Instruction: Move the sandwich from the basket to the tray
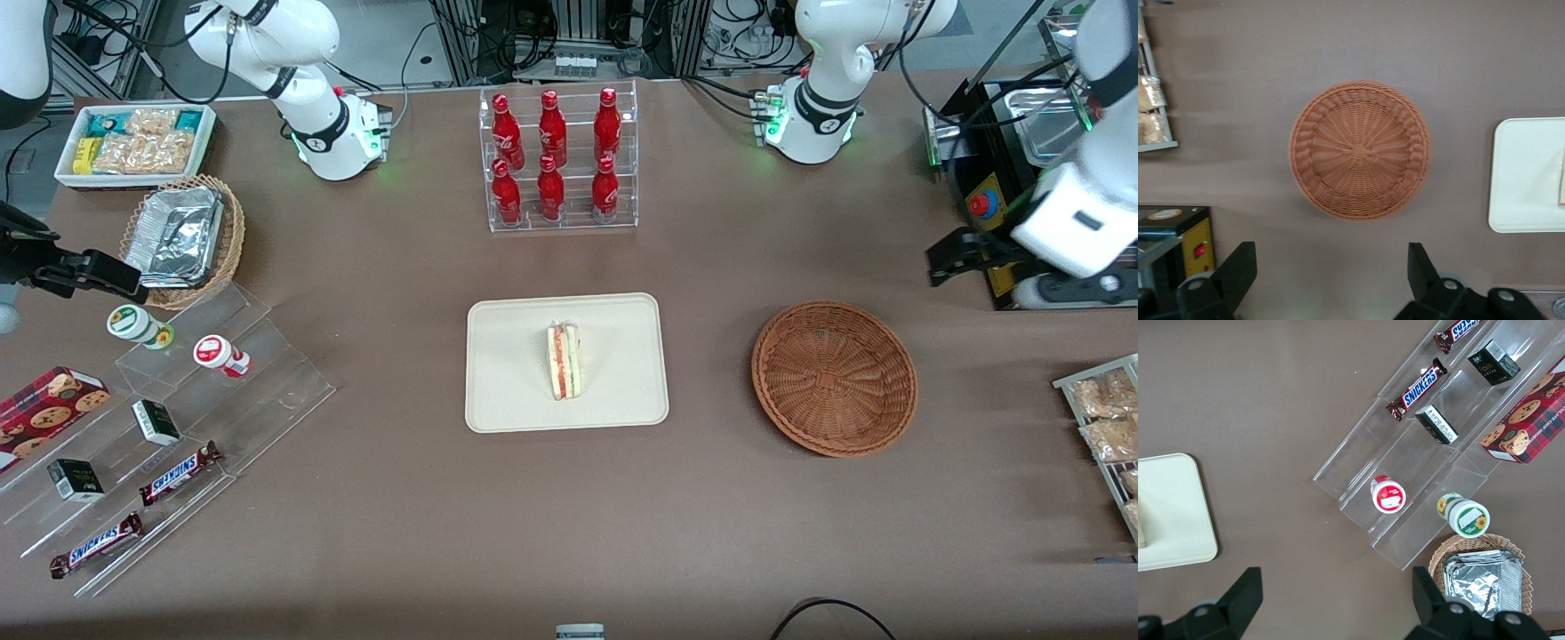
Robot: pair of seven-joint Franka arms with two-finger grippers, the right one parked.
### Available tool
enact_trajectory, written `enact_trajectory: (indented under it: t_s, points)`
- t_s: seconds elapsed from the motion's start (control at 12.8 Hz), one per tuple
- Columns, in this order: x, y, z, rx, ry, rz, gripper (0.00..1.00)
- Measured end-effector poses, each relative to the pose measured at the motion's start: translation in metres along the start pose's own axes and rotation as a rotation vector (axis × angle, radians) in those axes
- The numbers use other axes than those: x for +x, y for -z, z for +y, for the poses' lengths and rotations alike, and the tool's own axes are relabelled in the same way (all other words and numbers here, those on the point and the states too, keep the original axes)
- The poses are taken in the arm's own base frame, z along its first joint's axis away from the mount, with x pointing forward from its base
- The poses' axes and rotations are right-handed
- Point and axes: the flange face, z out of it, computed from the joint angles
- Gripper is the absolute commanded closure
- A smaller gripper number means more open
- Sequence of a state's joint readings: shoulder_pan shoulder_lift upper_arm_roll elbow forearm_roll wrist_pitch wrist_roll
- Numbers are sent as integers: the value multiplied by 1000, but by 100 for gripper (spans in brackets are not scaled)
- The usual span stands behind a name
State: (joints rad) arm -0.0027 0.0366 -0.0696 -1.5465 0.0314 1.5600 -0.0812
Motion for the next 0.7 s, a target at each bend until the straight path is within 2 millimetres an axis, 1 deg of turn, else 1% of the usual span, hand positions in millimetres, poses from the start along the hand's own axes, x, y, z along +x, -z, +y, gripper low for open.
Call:
enact_trajectory:
  t_s: [0.08,0.16,0.39,0.7]
  points:
    - [-1,2,-10,-1,4,2,0]
    - [-2,4,-14,-1,7,4,0]
    - [-6,8,-14,-1,6,8,0]
    - [-16,18,-21,0,17,-2,0]
